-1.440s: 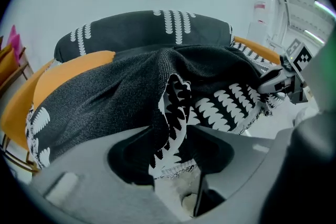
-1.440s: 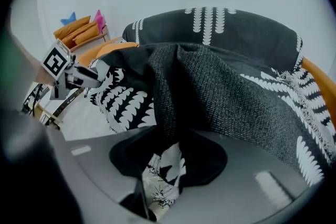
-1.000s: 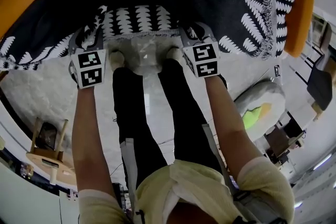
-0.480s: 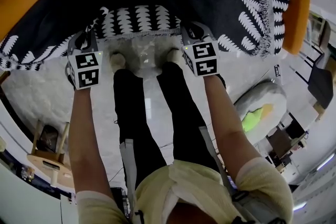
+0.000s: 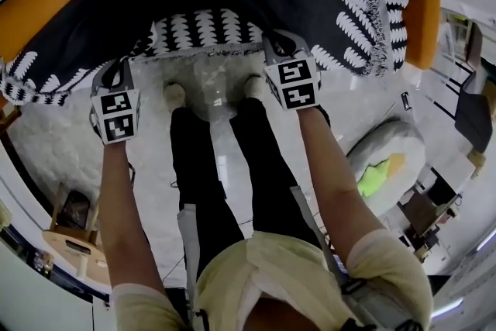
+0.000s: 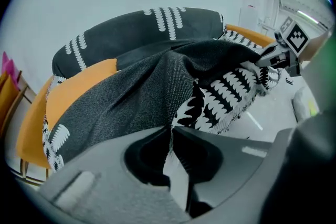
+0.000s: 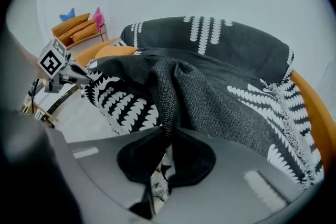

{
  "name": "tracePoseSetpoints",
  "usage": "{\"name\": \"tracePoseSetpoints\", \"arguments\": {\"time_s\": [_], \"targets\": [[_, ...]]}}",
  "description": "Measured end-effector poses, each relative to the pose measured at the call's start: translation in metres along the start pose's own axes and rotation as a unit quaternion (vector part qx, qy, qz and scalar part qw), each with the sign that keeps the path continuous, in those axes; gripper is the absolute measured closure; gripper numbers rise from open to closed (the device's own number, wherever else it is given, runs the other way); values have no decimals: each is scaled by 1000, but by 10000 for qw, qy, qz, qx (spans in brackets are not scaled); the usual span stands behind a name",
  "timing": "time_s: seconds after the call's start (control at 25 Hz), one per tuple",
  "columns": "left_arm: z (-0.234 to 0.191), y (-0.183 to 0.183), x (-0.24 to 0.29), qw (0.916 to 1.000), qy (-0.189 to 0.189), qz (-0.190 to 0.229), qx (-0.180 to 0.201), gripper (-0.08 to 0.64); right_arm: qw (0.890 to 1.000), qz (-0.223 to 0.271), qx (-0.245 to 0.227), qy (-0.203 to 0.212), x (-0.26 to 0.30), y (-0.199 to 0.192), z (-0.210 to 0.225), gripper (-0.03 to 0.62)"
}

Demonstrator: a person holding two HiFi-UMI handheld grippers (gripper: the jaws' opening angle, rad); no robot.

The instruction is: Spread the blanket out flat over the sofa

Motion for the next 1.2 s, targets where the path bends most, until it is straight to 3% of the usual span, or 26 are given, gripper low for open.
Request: {"name": "tracePoseSetpoints", "arguments": {"time_s": [0.68,1.2], "targets": [[-23,-21,-68,9997,120,-202,-53,545,9998,-39,-54,-182,-72,2,-15,580],[-34,-54,-132,9990,96,-331,-276,545,9996,-201,-149,-146,-129,-20,-50,580]]}}
Point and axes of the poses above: the fingertips, and each gripper's own axes: x forward along the fingers, z to its right, y out of its top, the point moved 10 cm from there along -x, backward along the fingers, and after that the axes turned 10 degrees about y, right-handed, at the moved point
